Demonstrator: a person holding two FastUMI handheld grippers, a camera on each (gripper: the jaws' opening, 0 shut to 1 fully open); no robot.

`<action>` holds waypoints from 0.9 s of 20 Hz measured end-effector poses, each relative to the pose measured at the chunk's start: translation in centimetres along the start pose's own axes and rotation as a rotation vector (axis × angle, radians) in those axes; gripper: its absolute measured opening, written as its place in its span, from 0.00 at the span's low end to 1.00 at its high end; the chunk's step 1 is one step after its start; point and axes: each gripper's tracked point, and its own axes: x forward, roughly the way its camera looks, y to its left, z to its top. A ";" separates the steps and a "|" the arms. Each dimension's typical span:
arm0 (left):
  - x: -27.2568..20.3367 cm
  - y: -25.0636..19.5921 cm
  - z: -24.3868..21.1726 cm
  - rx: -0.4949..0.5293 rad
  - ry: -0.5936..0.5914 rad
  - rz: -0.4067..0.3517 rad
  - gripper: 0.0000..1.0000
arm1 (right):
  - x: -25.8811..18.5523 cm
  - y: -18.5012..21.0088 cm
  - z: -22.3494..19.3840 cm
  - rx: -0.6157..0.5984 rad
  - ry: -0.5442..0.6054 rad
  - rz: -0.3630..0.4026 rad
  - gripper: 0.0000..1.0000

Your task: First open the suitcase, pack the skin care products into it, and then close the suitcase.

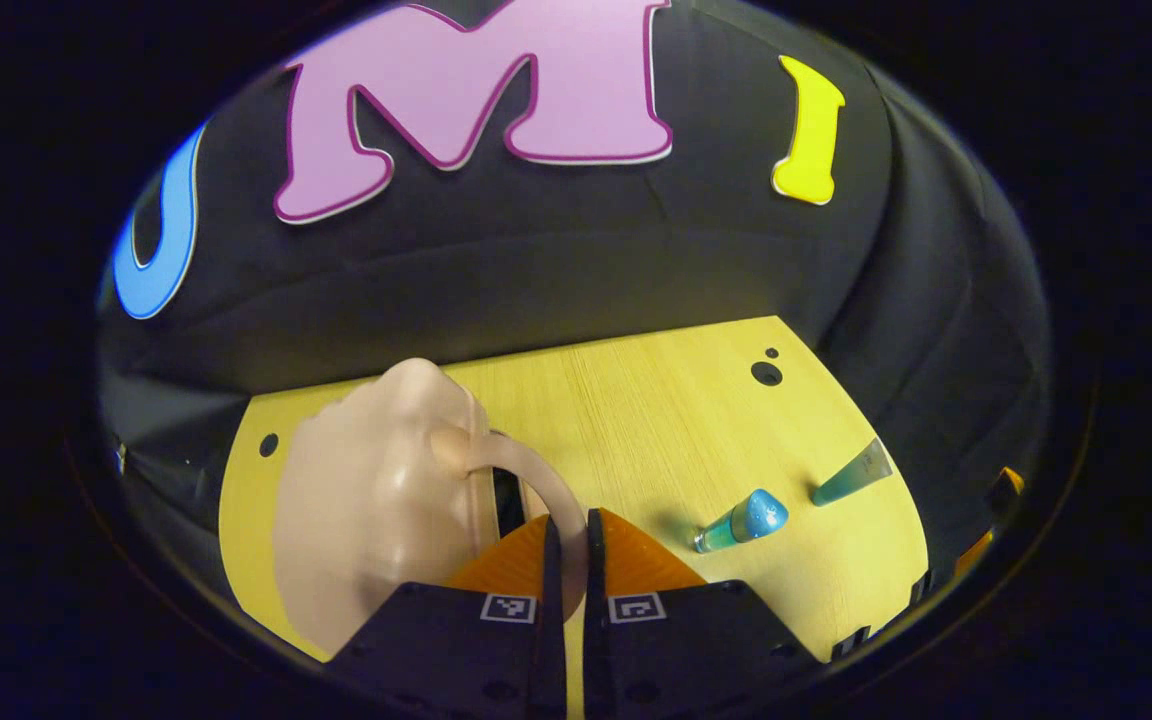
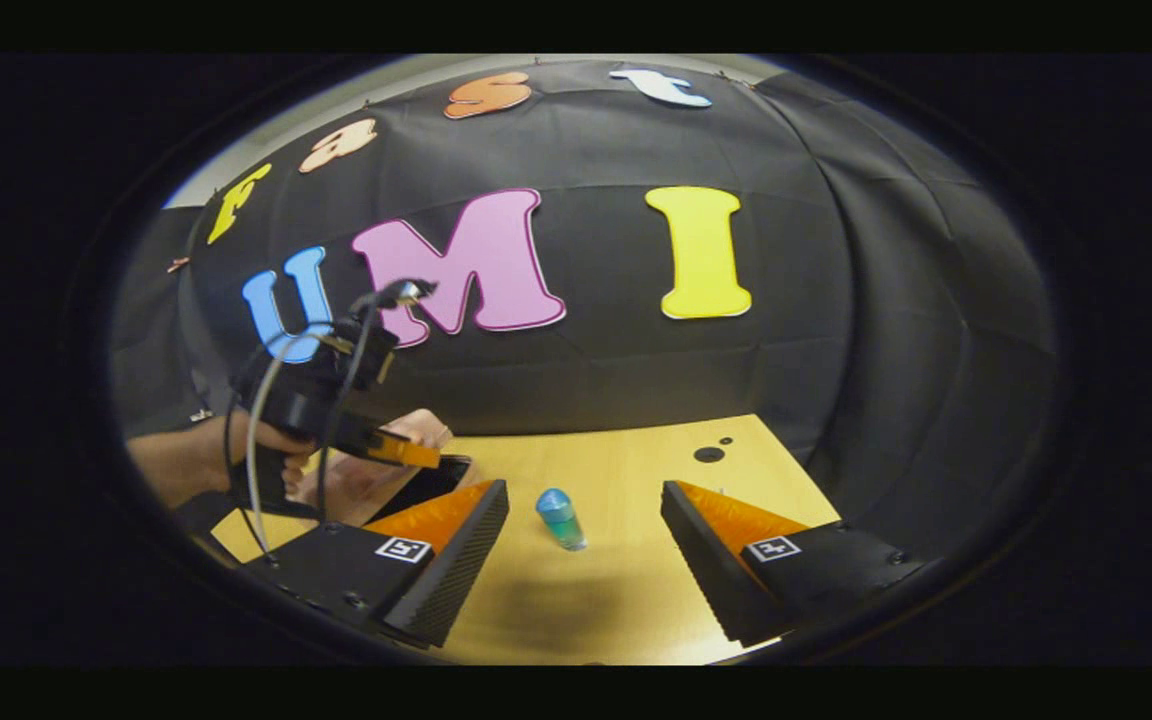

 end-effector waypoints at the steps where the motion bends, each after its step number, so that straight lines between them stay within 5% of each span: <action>1: -1.9 1.7 1.2 -0.021 -0.012 -0.007 0.12 | 0.2 0.7 0.0 -0.003 0.001 0.016 0.98; 9: -11.0 18.5 4.4 0.006 -0.050 0.087 0.12 | 0.0 5.1 -0.8 -0.012 0.010 0.036 0.97; 18: -9.9 41.8 -1.0 -0.017 -0.014 0.313 0.10 | 0.4 8.0 -3.3 -0.043 0.046 -0.049 0.98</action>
